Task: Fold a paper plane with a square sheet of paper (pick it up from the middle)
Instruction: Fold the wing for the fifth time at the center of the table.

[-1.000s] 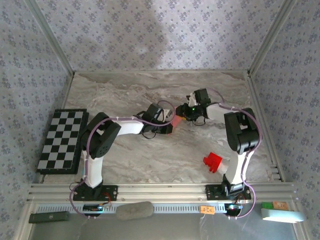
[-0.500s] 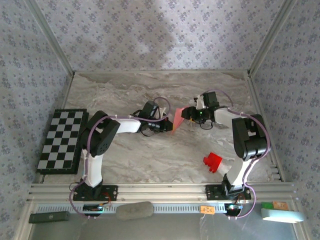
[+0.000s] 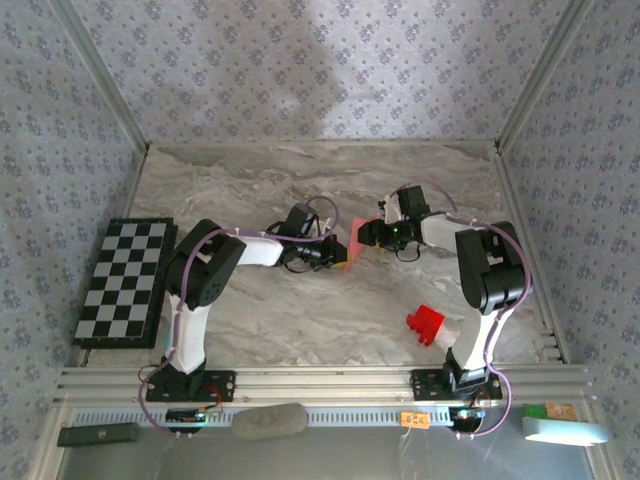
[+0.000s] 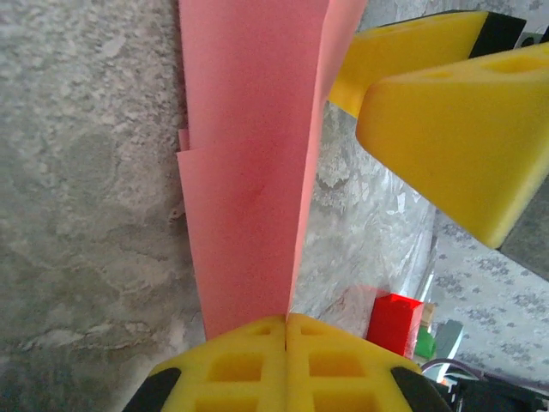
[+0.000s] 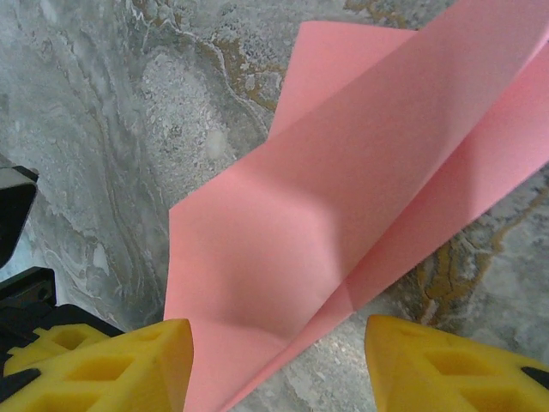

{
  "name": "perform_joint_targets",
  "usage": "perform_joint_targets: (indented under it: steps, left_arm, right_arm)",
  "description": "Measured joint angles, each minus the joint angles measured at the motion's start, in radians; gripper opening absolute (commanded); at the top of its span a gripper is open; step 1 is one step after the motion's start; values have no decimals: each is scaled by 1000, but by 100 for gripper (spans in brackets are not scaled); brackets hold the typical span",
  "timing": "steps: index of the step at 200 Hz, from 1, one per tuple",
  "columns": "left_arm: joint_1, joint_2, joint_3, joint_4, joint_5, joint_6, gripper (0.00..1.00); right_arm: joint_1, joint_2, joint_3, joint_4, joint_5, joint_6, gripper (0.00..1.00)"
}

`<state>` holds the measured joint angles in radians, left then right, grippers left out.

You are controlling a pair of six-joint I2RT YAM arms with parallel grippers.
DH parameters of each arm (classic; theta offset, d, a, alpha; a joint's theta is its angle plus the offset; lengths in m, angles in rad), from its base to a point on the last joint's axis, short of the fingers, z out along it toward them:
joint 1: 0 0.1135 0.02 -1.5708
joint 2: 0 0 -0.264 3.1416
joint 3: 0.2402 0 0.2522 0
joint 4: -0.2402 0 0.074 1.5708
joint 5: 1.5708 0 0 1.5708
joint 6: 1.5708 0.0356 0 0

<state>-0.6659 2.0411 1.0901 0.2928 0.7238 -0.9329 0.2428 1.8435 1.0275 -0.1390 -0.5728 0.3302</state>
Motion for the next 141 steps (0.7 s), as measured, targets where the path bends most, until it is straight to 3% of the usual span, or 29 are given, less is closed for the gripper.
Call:
perform_joint_targets:
  steps: [141]
  left_arm:
    - [23, 43, -9, 88, 22, -143, 0]
  right_arm:
    - [50, 82, 153, -188, 118, -23, 54]
